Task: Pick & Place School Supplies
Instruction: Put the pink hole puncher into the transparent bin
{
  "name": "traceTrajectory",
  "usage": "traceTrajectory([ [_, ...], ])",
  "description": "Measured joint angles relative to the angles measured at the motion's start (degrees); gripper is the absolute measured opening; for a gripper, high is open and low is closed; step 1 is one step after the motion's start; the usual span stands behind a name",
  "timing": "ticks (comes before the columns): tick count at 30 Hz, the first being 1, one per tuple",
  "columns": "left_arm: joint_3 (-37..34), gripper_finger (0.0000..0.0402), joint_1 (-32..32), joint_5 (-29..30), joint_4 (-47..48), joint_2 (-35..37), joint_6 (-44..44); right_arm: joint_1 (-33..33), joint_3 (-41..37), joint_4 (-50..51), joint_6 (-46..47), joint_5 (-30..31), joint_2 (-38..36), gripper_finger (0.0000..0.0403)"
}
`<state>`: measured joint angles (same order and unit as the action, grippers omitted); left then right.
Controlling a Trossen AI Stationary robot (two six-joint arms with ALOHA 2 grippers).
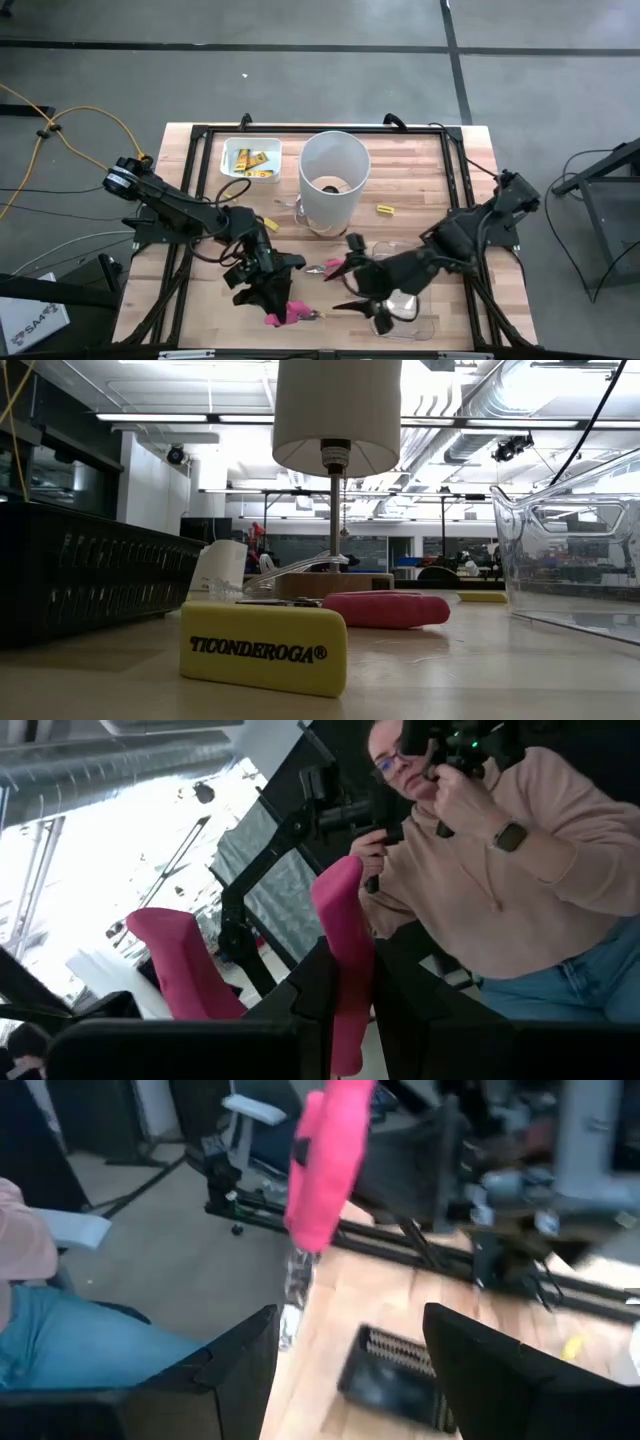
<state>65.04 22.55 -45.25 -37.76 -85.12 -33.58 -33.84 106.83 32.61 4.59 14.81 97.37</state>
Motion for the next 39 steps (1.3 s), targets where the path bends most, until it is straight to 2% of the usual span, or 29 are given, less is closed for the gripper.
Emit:
traceTrajectory([
  [6, 0.00, 0.0043, 0.09, -1.19, 1.55, 0.00, 0.04, 1.65, 0.00, -4.62, -4.16, -1.31, 3.32, 0.0240],
  [14, 0.00, 0.0043, 0.09, -1.50, 5.41, 0.00, -2.26, 2.82, 0.00, -9.92, -4.89, -7.85, 3.45, 0.0240],
  [25, 0.00, 0.0043, -0.46, -1.49, 5.67, 0.00, -4.39, 4.14, 0.00, -10.65, -5.78, -8.10, 3.43, 0.0240],
  [28, 0.00, 0.0043, -0.95, -1.58, 5.70, 0.00, -5.40, 5.17, 0.07, -12.28, -5.09, -10.88, 4.05, 0.0240],
  [32, 0.00, 0.0043, -1.83, -4.70, 5.84, 0.00, -4.42, 5.49, -0.07, -11.86, -4.72, -12.09, 4.43, 0.0240],
  [39, 0.00, 0.0043, -3.11, -6.70, 6.08, 0.00, -2.42, 5.77, 0.00, -11.92, -3.81, -13.76, 4.35, 0.0240],
])
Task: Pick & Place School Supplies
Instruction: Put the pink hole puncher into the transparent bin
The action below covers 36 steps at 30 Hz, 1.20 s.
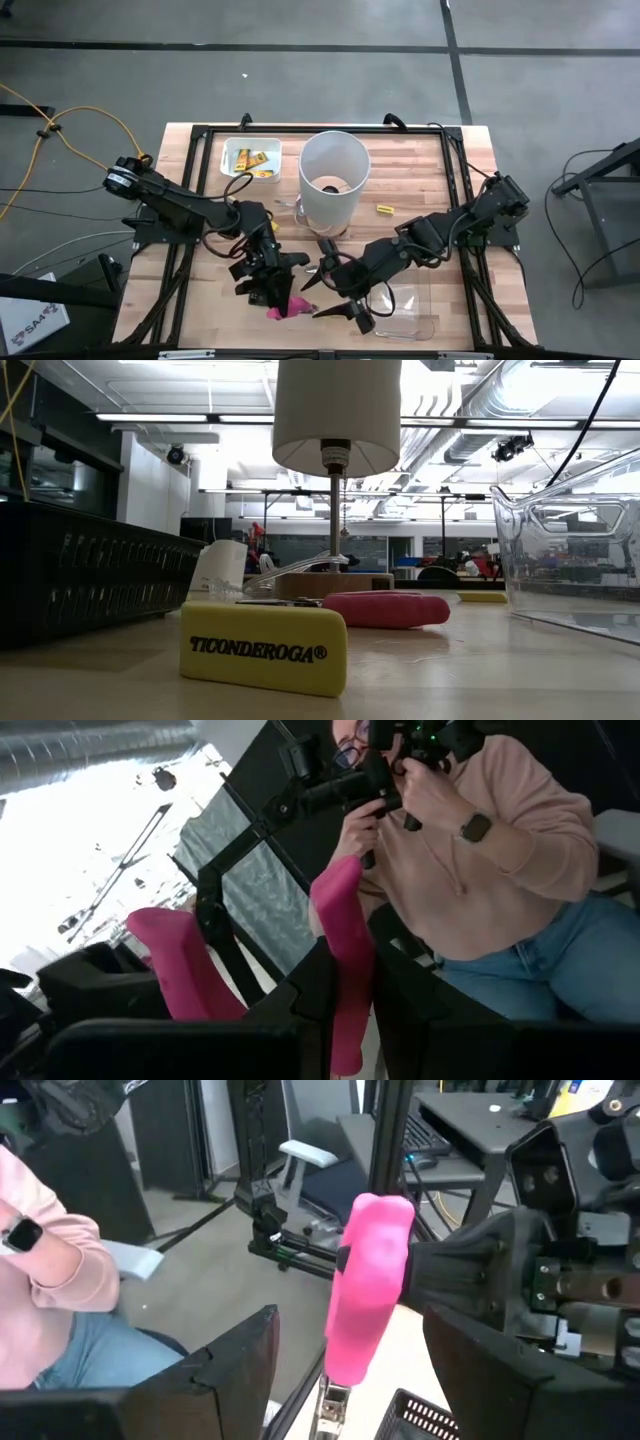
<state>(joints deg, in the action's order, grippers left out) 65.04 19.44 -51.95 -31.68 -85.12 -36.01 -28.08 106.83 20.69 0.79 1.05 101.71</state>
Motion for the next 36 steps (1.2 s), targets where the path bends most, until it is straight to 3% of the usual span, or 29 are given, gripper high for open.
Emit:
traceTrajectory([
  [11, 0.00, 0.0043, 0.09, 0.25, -0.28, 0.02, 1.37, 1.24, 0.00, 0.50, 0.49, -0.12, 0.00, 0.0240],
  [24, 0.00, 0.0043, 0.33, 2.72, -0.68, 0.04, 6.91, 3.87, 0.00, 1.15, -0.46, -9.87, 0.00, 0.0240],
  [36, -0.02, 0.0043, 0.35, 7.31, 0.26, 0.04, 10.44, 3.87, 0.00, 4.21, -0.79, -5.91, 0.00, 0.0240],
])
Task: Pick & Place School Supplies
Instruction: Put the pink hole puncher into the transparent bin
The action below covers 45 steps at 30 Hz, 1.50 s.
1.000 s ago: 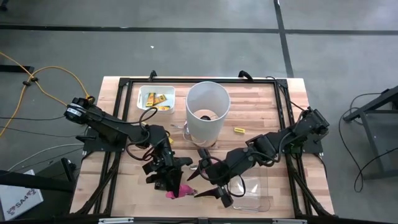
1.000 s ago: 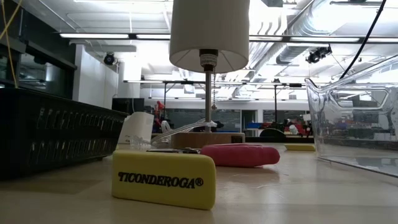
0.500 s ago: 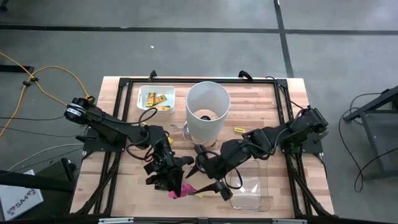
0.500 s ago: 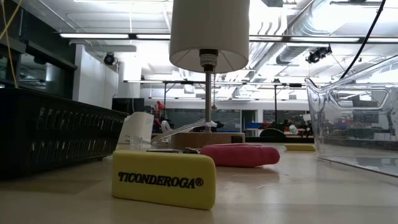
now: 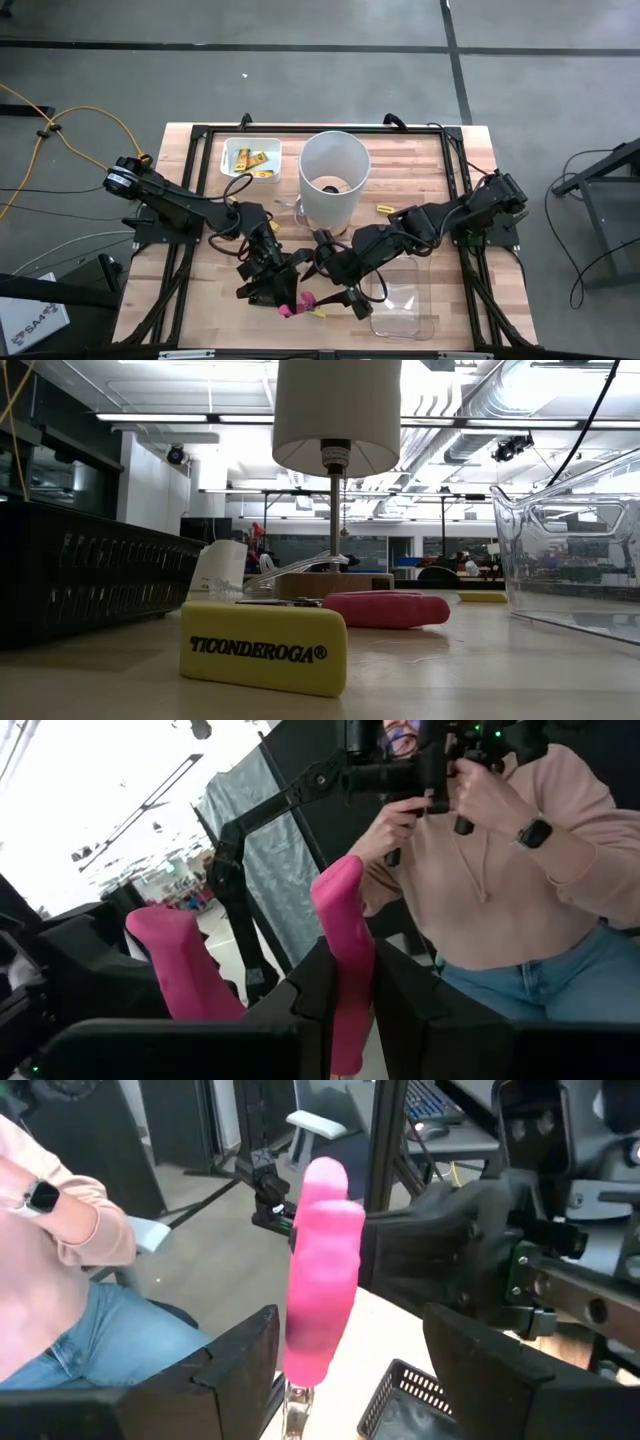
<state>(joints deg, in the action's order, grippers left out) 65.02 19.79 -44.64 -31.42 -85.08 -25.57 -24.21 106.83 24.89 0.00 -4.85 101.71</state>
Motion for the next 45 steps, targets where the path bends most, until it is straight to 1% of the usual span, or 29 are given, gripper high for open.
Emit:
traceTrajectory([
  [2, 0.01, 0.0043, 0.00, 0.12, 0.11, 0.00, 0.50, 0.24, 0.00, 0.49, 0.02, -0.36, 0.00, 0.0240],
  [8, 0.02, 0.0043, 0.02, 0.45, 0.59, 0.00, 0.62, 1.08, 0.00, 0.54, 1.45, -4.26, 0.00, 0.0240],
  [11, 0.02, 0.0043, 0.02, 0.48, 0.78, 0.00, 0.64, 1.16, 0.00, 0.60, 1.47, -5.16, 0.00, 0.0232],
  [17, 0.02, 0.0043, 0.02, 0.52, 1.55, 0.00, 0.57, 1.50, 0.00, 1.06, 1.89, -7.13, 0.00, 0.0182],
  [23, 0.01, 0.0043, -0.02, 0.51, 1.70, 0.00, 0.55, 1.64, 0.00, 1.19, 1.91, -7.55, 0.00, 0.0129],
  [30, 0.01, 0.0043, -0.01, 0.58, 1.72, 0.00, 0.54, 1.68, 0.00, 1.28, 1.91, -7.86, 0.00, 0.0093],
  [35, 0.02, 0.0043, -0.02, 0.63, 2.05, 0.00, 0.57, 2.14, 0.00, 1.50, 2.03, -9.66, 0.00, 0.0090],
  [45, 0.02, 0.0043, 0.00, 1.48, 3.28, 0.00, 0.55, 3.31, 0.02, 1.65, 3.21, -13.41, 0.00, 0.0113],
])
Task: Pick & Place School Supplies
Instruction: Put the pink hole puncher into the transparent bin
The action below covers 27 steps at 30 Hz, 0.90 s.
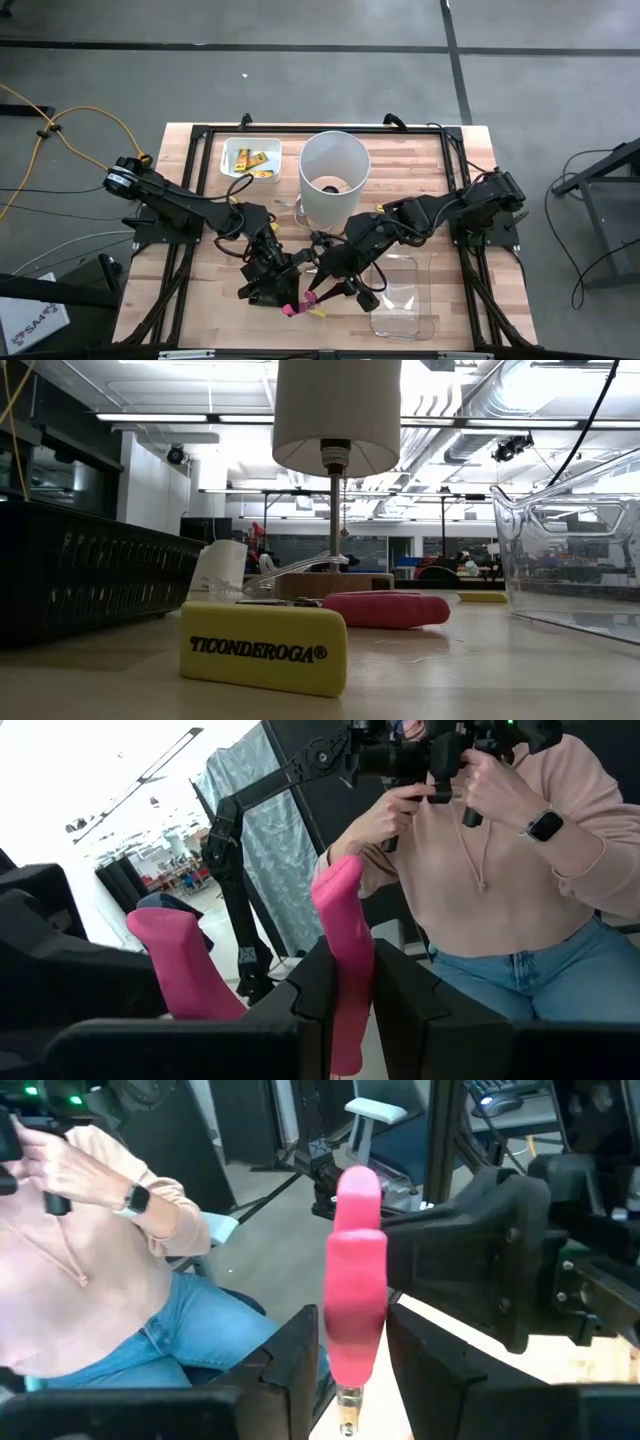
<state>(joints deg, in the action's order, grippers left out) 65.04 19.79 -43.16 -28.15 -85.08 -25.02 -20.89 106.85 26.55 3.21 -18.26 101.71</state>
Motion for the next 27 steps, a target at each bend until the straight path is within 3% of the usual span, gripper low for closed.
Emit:
traceTrajectory([
  [15, -0.02, 0.0043, -0.02, -0.01, 1.61, 0.00, 0.92, 0.05, 0.00, 2.62, -0.31, -0.28, 0.00, 0.0114],
  [27, -0.02, 0.0043, 0.00, -2.12, 5.28, 0.00, -2.56, 0.96, 0.13, 1.06, -4.26, -4.29, 1.68, 0.0111],
])
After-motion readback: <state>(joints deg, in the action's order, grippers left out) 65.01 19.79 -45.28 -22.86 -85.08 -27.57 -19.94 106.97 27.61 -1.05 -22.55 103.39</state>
